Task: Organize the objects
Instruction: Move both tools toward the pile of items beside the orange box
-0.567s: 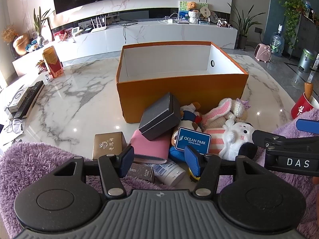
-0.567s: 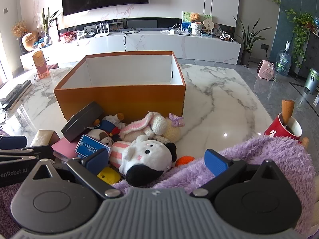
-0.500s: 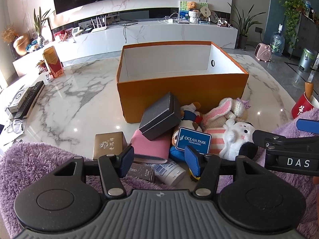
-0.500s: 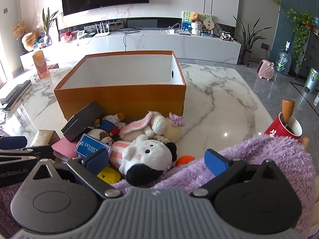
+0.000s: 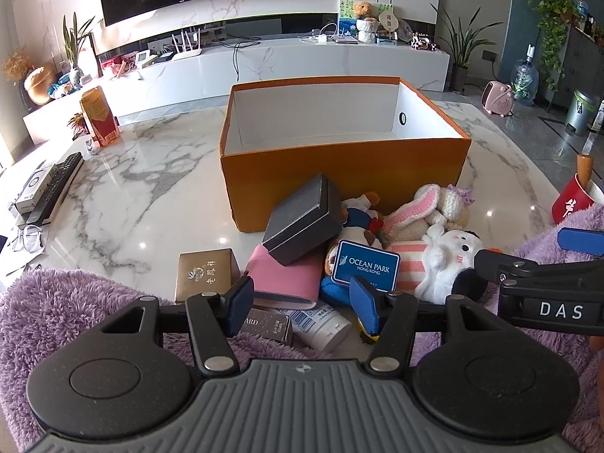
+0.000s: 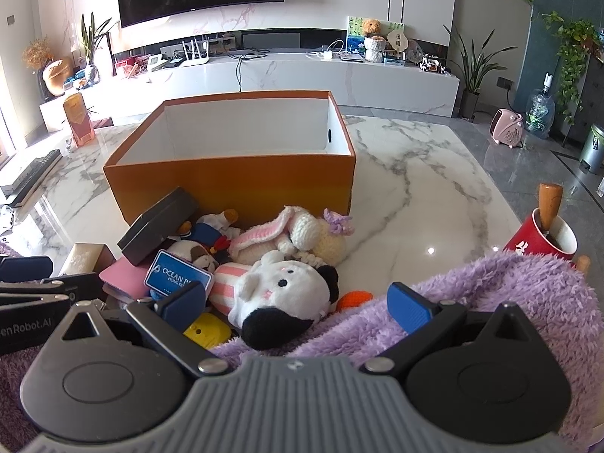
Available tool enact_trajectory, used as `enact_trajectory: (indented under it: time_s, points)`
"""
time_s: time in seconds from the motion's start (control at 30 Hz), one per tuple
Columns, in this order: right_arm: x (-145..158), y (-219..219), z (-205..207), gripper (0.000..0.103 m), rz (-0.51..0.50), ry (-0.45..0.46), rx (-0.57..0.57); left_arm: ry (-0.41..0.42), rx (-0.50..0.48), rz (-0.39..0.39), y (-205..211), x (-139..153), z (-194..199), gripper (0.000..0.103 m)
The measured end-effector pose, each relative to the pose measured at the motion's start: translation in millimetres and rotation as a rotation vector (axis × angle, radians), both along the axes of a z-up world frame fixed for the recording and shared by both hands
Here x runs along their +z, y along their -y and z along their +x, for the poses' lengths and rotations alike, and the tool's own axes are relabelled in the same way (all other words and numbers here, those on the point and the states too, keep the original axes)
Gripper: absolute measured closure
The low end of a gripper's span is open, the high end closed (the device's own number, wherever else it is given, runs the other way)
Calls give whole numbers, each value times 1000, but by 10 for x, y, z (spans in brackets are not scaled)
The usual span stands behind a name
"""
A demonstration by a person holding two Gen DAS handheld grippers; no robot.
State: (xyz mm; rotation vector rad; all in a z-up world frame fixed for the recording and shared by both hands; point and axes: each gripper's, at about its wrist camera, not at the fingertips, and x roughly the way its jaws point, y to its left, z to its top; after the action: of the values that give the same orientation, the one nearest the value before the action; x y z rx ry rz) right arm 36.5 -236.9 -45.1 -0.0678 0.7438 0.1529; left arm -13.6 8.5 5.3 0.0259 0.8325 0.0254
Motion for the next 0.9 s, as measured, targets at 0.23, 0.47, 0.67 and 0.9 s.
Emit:
enact_trajectory:
  time_s: [0.23, 0.47, 0.67, 0.9]
  points:
    - [-18, -27, 22, 1, -2, -11, 12, -19, 0, -2, -1, -42, 23, 38]
    - [-44, -92, 98, 2, 8, -25, 46, -38, 6, 0, -46, -68, 84, 42]
    - [-38, -230, 205, 17, 12, -31, 109, -56, 22, 7, -152, -83, 162, 56]
    - [-24, -408, 502, 31, 133, -93, 189, -89, 51, -10, -427, -78, 330, 61]
